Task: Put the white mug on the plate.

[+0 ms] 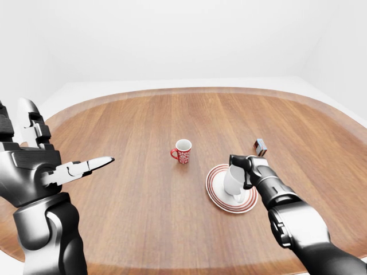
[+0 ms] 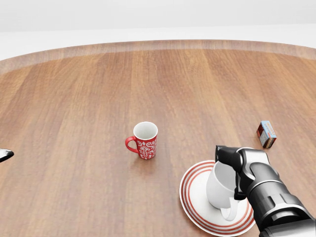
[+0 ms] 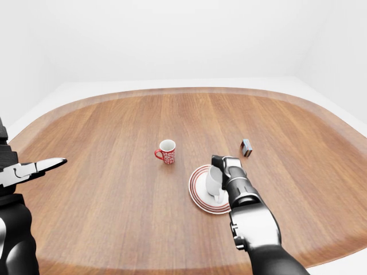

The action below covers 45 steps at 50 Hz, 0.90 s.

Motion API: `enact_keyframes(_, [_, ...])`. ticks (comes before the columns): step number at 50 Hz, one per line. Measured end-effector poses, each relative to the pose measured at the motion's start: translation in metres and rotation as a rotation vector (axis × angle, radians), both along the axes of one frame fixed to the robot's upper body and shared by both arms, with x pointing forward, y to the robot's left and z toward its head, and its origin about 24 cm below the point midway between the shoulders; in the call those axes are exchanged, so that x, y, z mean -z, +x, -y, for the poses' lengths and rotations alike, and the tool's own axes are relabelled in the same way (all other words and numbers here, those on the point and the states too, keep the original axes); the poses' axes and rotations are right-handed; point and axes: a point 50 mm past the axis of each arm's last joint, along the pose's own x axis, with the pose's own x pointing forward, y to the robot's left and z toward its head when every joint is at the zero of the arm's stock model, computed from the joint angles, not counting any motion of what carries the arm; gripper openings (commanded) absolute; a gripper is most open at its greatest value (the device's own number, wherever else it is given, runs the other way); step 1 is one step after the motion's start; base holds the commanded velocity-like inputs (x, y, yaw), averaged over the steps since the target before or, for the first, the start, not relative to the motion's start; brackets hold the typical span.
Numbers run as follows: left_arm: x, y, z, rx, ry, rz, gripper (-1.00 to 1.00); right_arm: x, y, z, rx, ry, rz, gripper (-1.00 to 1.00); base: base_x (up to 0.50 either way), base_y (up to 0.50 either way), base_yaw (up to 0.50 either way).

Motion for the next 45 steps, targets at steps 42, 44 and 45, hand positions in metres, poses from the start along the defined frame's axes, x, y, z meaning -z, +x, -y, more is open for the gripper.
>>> enact_keyframes(42, [0.000, 0.000, 0.000, -0.001, 0.004, -0.001, 1.00, -0.143, 0.021, -0.003, -0.102, -0.335, 0.447, 1.00, 0.00, 0.00, 0.00])
enact_keyframes(44, [0.000, 0.000, 0.000, -0.001, 0.005, 0.000, 1.00, -0.179, 0.021, -0.001, -0.081, -0.373, 0.564, 1.00, 0.00, 0.00, 0.00])
enact_keyframes(45, [0.000, 0.000, 0.000, -0.001, 0.005, 0.000, 1.00, -0.198, 0.021, 0.000, -0.071, -0.393, 0.621, 1.00, 0.00, 0.00, 0.00])
